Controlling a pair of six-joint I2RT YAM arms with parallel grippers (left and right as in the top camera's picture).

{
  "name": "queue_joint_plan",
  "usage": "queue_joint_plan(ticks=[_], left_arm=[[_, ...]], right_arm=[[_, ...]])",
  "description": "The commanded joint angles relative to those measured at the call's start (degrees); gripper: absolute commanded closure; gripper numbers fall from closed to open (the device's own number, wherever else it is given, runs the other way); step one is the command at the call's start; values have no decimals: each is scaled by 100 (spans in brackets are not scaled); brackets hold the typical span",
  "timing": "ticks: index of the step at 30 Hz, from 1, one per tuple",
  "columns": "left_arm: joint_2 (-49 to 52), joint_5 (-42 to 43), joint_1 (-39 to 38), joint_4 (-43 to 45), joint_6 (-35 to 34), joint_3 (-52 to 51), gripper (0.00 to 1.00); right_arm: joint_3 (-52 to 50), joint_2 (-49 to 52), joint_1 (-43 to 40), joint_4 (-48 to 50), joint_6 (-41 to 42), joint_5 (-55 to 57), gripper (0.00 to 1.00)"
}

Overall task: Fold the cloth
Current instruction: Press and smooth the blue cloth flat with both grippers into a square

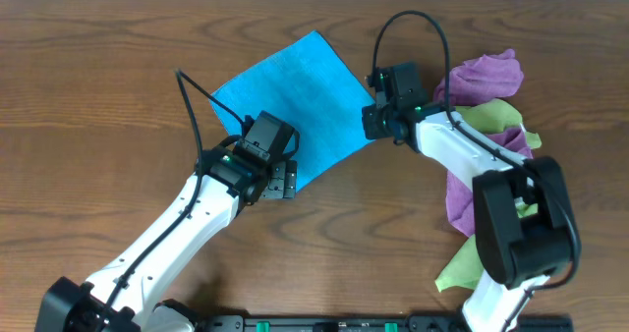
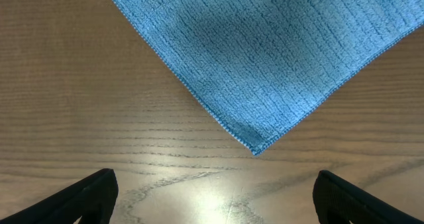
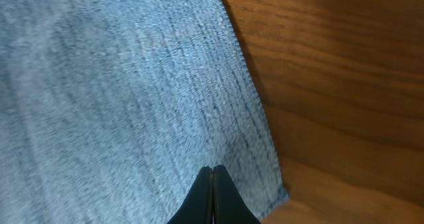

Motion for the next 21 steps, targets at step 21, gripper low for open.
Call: queue_joint_plan(ticks=[21], left_arm=[[-24, -358, 1082, 136, 61, -26, 5]], right_arm=[[-2, 485, 1088, -3036, 1141, -717, 98]])
